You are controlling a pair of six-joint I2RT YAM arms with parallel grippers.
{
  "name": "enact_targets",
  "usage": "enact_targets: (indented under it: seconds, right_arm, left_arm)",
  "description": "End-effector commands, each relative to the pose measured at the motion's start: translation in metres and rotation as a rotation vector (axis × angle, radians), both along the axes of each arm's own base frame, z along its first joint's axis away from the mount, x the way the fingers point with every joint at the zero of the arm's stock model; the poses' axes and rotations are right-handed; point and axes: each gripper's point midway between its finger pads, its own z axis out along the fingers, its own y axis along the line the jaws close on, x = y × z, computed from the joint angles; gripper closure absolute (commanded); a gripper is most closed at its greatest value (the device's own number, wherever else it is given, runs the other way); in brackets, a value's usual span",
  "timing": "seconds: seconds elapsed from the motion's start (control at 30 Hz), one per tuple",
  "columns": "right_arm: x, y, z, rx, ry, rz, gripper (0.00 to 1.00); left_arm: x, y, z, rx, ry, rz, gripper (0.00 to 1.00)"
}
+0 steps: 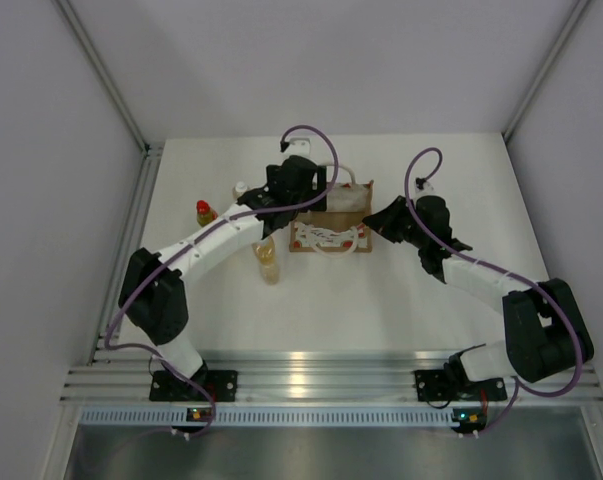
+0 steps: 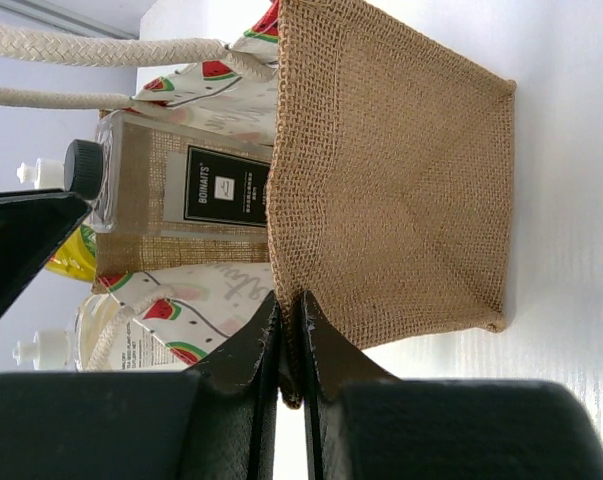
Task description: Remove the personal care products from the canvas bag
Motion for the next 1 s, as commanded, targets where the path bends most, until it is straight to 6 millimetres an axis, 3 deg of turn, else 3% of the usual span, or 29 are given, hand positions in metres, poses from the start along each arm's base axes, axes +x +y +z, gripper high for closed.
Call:
enact_targets:
  seconds: [0.0,0.4,0.97]
  right_arm:
    - [0.003,0.014,0.016,0.017,-0.053,0.042,1.0]
    - [0.003,0.014,0.012,0.013,-0.047,0.041,1.0]
    - [0.002,0.014,0.009,0.009,-0.046,0.045,1.0]
  left_arm:
    - [0.009,-0.008,0.011,-0.032,-0.012,-0.02,0.13]
    - [0.021,-0.016,-0.001,-0.014,0.007,-0.034,0.24]
    - [0.026,-0.018,-0.029,0.031,0.06,-0.023,0.25]
